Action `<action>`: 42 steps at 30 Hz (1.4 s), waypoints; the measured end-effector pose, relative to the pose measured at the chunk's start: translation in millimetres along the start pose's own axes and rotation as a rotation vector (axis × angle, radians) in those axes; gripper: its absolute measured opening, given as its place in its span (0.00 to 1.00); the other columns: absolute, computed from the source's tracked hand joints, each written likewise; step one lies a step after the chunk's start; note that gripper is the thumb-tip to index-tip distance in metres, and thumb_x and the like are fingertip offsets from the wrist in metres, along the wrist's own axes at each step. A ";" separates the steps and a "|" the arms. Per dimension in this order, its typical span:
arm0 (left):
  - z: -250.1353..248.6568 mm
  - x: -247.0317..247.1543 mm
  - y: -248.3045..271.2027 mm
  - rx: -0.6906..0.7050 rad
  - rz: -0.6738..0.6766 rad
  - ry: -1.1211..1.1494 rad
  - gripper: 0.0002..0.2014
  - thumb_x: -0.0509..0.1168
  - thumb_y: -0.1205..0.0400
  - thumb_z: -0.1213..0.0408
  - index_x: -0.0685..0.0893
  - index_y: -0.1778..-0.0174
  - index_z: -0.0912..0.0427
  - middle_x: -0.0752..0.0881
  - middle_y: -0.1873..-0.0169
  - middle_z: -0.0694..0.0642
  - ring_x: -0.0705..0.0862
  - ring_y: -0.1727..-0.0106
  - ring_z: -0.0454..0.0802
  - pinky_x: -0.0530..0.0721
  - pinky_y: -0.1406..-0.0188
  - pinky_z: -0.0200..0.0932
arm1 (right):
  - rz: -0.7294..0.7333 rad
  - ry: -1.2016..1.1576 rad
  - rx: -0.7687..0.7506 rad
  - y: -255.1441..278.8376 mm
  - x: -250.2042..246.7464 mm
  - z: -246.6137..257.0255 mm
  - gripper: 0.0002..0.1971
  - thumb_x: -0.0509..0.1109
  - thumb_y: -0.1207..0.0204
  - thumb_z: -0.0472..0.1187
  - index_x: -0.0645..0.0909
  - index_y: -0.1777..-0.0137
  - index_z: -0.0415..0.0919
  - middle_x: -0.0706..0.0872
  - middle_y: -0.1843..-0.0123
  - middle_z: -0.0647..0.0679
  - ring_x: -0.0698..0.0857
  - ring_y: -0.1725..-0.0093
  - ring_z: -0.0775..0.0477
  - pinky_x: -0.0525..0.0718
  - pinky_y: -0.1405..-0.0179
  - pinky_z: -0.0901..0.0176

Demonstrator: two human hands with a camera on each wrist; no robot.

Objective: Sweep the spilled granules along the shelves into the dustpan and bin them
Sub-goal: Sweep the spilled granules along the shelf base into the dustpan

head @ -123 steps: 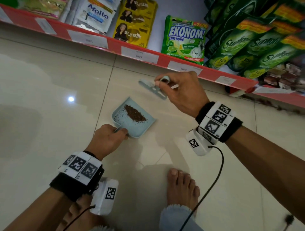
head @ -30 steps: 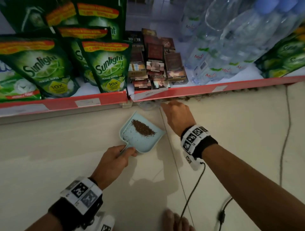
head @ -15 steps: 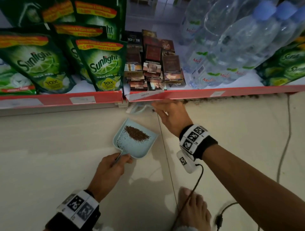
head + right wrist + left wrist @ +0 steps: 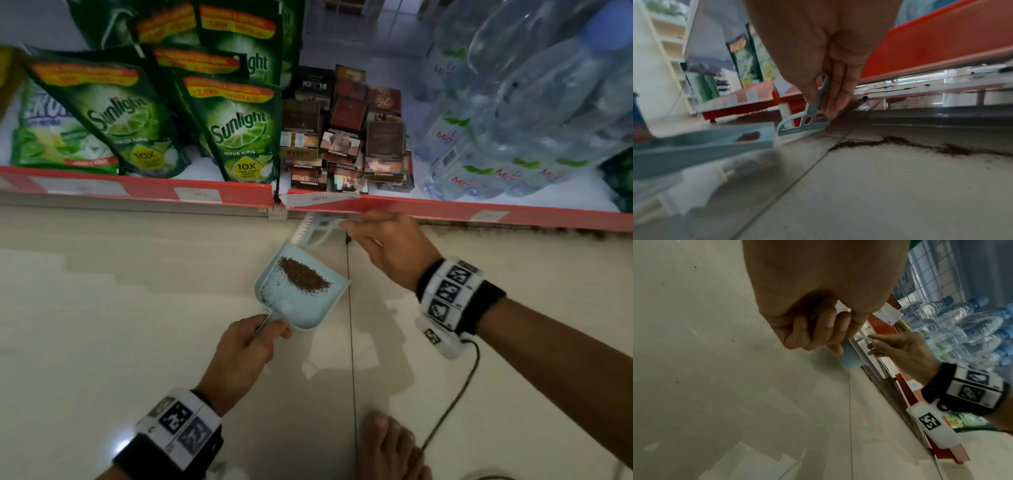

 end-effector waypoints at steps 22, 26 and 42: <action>11.6 18.5 -7.3 0.037 0.076 -0.037 0.16 0.65 0.14 0.58 0.89 0.67 0.52 0.68 0.83 0.47 0.66 0.82 0.42 0.65 0.82 0.31 | 0.207 0.210 0.136 56.6 -18.0 -34.4 0.18 0.65 0.19 0.28 0.85 0.32 0.40 0.86 0.49 0.36 0.87 0.52 0.31 0.86 0.52 0.39; 19.4 21.3 -8.2 0.020 0.066 -0.002 0.15 0.65 0.15 0.57 0.89 0.67 0.53 0.69 0.84 0.47 0.66 0.82 0.41 0.65 0.82 0.30 | -0.003 0.165 0.112 84.2 -43.7 -53.1 0.13 0.70 0.20 0.30 0.89 0.39 0.39 0.89 0.53 0.40 0.90 0.57 0.35 0.89 0.57 0.44; -0.1 51.7 -15.7 0.004 0.143 -0.044 0.15 0.65 0.15 0.56 0.89 0.65 0.56 0.70 0.84 0.46 0.68 0.82 0.40 0.66 0.82 0.30 | 0.079 0.290 0.359 66.9 -15.3 -50.2 0.12 0.63 0.18 0.36 0.87 0.41 0.42 0.85 0.58 0.36 0.86 0.59 0.32 0.86 0.59 0.44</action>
Point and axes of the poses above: each hand's wrist, its own y-axis away from the middle knuckle, its own x-axis out of the palm, z = x × y, the point moved 3 cm from there along -y, towards the middle knuckle
